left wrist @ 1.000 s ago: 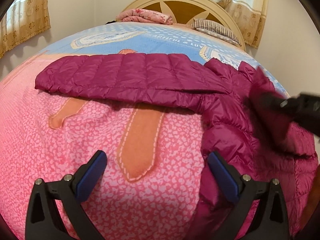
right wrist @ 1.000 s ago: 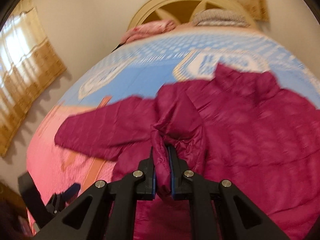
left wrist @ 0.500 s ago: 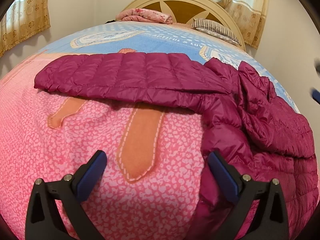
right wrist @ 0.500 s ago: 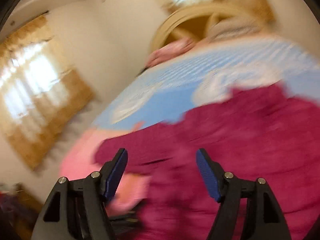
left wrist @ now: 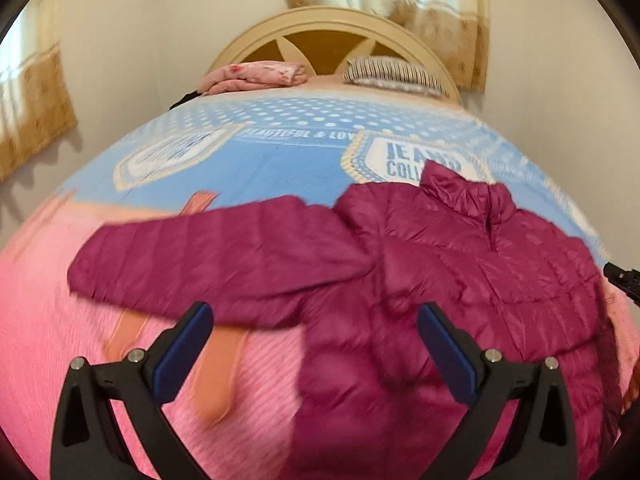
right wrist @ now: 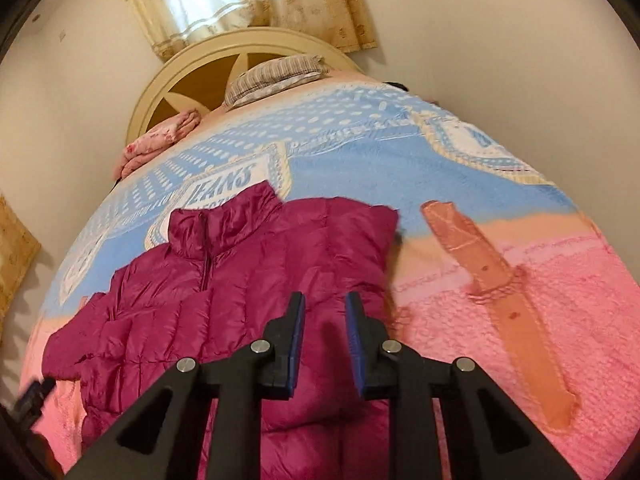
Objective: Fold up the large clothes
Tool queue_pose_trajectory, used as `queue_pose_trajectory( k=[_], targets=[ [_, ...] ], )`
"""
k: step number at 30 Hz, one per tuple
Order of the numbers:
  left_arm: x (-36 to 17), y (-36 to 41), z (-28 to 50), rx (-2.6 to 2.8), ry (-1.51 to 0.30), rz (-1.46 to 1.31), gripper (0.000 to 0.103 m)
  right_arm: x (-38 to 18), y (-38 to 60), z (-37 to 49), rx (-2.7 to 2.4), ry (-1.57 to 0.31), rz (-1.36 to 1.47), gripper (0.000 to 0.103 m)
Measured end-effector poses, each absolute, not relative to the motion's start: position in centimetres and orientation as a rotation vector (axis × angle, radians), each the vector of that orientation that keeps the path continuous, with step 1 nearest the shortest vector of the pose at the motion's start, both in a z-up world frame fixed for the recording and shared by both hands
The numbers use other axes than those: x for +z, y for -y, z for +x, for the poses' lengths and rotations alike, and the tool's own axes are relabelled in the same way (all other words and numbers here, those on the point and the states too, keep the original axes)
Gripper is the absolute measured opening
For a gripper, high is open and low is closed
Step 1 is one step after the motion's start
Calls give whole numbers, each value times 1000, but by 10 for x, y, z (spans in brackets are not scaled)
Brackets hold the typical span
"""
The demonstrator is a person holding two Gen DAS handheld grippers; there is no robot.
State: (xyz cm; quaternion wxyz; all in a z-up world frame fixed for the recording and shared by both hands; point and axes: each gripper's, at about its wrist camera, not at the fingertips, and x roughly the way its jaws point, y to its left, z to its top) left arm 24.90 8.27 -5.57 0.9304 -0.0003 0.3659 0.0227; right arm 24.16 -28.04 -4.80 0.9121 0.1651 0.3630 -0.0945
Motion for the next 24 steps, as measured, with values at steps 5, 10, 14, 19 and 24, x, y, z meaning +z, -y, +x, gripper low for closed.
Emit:
queue_pose_trajectory(
  k=[5, 10, 14, 19, 24],
  targets=[
    [-86, -52, 290, 145, -835, 65, 103, -76, 275, 258, -193, -849, 323, 21],
    [-125, -53, 291, 170, -882, 28, 103, -105, 292, 249, -173, -913, 351, 18],
    [-129, -63, 288, 166, -887, -40, 103, -92, 290, 248, -203, -922, 353, 17],
    [-134, -70, 289, 149, -901, -99, 103, -50, 282, 261, -236, -760, 361, 20],
    [-134, -73, 285, 131, -905, -139, 103, -96, 278, 298, -263, -903, 366, 20]
  ],
)
